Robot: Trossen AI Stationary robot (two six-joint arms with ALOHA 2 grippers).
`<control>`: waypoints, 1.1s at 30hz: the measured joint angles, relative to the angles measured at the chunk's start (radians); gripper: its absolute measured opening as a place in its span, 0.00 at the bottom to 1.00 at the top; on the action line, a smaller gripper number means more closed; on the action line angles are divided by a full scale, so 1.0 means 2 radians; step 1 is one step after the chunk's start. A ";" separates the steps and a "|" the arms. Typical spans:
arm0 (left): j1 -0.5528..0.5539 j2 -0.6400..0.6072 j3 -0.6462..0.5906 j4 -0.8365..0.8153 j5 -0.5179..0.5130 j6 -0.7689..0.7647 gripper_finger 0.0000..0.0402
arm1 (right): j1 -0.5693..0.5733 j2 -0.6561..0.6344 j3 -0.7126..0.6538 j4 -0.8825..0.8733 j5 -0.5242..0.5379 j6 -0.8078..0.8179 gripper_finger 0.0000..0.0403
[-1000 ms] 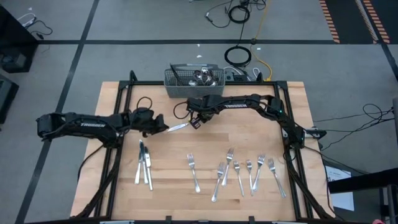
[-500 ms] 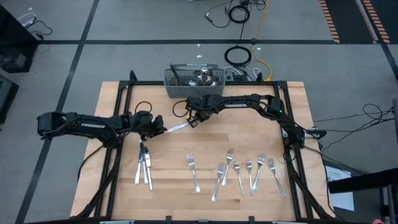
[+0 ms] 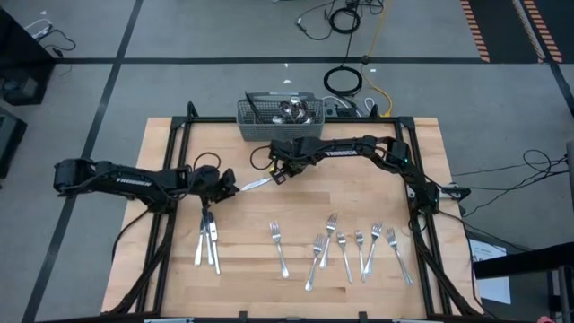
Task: Sort silverware
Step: Put the silver knife into the gray utensil holder
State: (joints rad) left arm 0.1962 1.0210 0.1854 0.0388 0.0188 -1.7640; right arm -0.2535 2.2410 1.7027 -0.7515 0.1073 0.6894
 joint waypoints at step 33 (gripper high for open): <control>-0.056 0.141 0.005 0.114 -0.120 -0.120 0.33 | 0.000 0.002 -0.002 0.022 -0.002 -0.001 0.00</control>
State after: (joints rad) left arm 0.0845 1.3037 0.1947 0.2668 -0.2207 -2.0034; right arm -0.2531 2.2440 1.6997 -0.7066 0.1032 0.6877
